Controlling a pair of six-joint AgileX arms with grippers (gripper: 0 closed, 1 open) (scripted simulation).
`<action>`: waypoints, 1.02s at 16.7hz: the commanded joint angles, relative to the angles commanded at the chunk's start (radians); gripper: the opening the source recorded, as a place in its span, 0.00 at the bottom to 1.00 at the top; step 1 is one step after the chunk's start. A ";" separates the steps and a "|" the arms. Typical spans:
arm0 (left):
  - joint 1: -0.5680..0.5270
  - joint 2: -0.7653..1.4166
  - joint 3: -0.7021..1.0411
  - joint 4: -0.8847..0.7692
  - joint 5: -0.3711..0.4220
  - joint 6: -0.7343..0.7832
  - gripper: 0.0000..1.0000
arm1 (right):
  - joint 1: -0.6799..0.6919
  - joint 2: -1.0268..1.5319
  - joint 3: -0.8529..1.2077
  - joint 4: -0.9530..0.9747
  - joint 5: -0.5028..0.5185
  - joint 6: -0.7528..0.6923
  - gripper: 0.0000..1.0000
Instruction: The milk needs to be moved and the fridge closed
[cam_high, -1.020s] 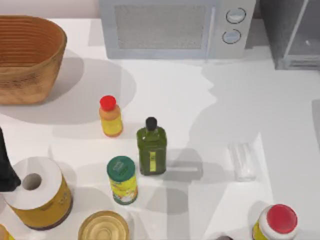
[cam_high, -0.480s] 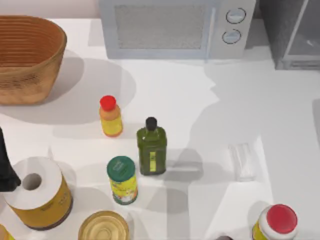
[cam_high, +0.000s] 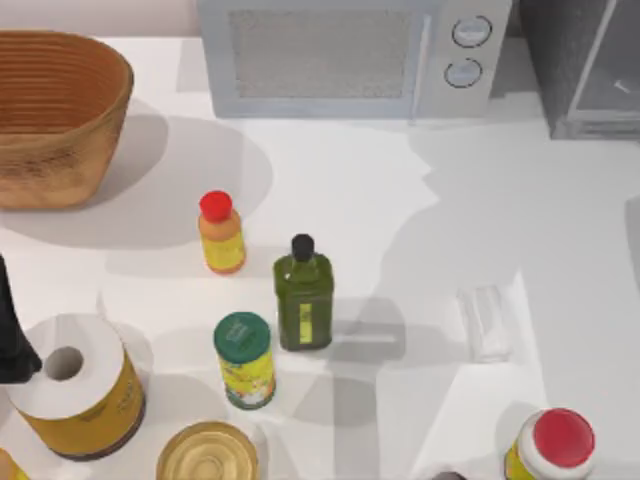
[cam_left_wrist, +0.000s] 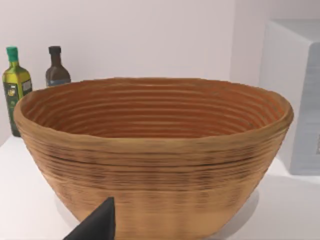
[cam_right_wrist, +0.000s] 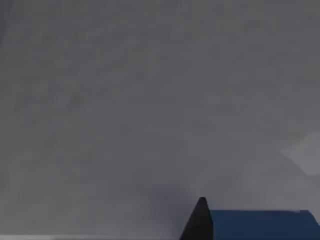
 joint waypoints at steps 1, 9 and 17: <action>0.000 0.000 0.000 0.000 0.000 0.000 1.00 | 0.000 0.000 0.000 0.000 0.000 0.000 0.60; 0.000 0.000 0.000 0.000 0.000 0.000 1.00 | 0.000 0.000 0.000 0.000 0.000 0.000 1.00; 0.000 0.000 0.000 0.000 0.000 0.000 1.00 | 0.003 -0.011 -0.008 0.001 0.001 0.000 1.00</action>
